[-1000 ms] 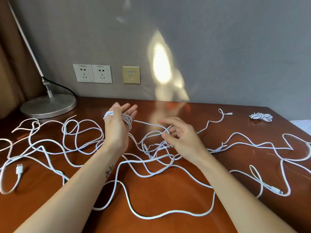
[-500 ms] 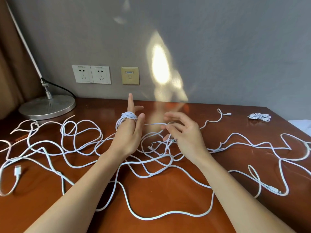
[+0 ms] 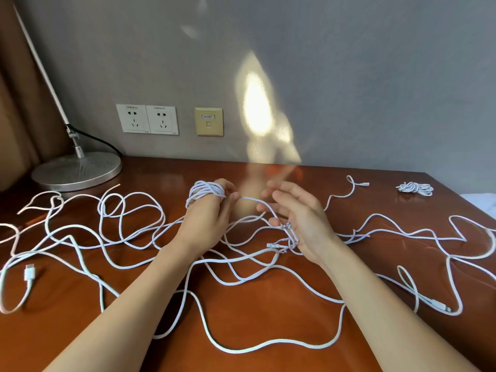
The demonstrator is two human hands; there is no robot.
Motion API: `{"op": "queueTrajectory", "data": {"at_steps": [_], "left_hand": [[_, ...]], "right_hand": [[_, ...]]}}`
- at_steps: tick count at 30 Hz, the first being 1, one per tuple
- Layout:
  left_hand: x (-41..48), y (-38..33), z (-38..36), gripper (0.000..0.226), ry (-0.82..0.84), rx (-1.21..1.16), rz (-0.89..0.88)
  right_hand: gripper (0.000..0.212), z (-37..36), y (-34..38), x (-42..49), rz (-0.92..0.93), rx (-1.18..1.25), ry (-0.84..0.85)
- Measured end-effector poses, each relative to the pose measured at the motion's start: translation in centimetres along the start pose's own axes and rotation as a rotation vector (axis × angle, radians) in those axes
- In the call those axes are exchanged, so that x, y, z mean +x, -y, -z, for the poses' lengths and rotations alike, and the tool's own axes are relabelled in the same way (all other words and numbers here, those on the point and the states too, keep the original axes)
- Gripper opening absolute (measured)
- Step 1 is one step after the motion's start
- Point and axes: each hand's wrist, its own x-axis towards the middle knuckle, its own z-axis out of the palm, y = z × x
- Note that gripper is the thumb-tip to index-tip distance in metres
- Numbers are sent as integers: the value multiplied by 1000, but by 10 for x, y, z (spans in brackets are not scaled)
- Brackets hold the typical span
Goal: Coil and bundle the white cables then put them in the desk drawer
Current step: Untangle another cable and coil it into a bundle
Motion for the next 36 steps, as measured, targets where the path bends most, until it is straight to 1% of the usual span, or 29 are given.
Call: {"op": "queueTrajectory", "data": {"at_steps": [2, 5, 6, 8, 10, 13, 15, 19, 22, 24, 28, 31, 34, 36], "left_hand": [[1, -1, 2, 12, -70, 40, 3], [4, 6, 7, 15, -215, 66, 77], [5, 8, 9, 17, -236, 72, 106], [5, 14, 8, 19, -222, 69, 148], [4, 15, 6, 21, -206, 76, 168], [4, 16, 4, 30, -191, 89, 188], [3, 15, 6, 36, -163, 93, 186], [-1, 9, 11, 48, -83, 13, 211], [-3, -3, 13, 58, -5, -41, 183], [-4, -7, 13, 56, 33, -55, 132], [-4, -7, 12, 38, 102, -53, 70], [-3, -6, 10, 43, 89, -39, 96], [-2, -4, 10, 54, 26, -58, 163], [-2, -1, 11, 57, 13, -108, 222]], "right_hand": [[19, 3, -1, 0, -17, -70, 49], [24, 5, -2, 0, -26, -177, 78], [27, 6, -2, 0, -34, -184, 90], [29, 6, -2, -1, -46, -213, 134], [27, 6, -3, -2, -49, -279, 181], [27, 6, -4, -3, -34, -383, 200], [26, 7, -5, -2, -7, -424, 153], [20, 10, -8, 2, 87, -370, 1], [19, 11, -9, 2, 143, -382, -60], [19, 11, -10, 2, 170, -386, -105], [16, 12, -13, 5, 213, -425, -157], [11, 12, -17, 7, 225, -450, -157], [12, 13, -19, 5, 224, -531, -118], [11, 13, -20, 4, 234, -587, -96]]}}
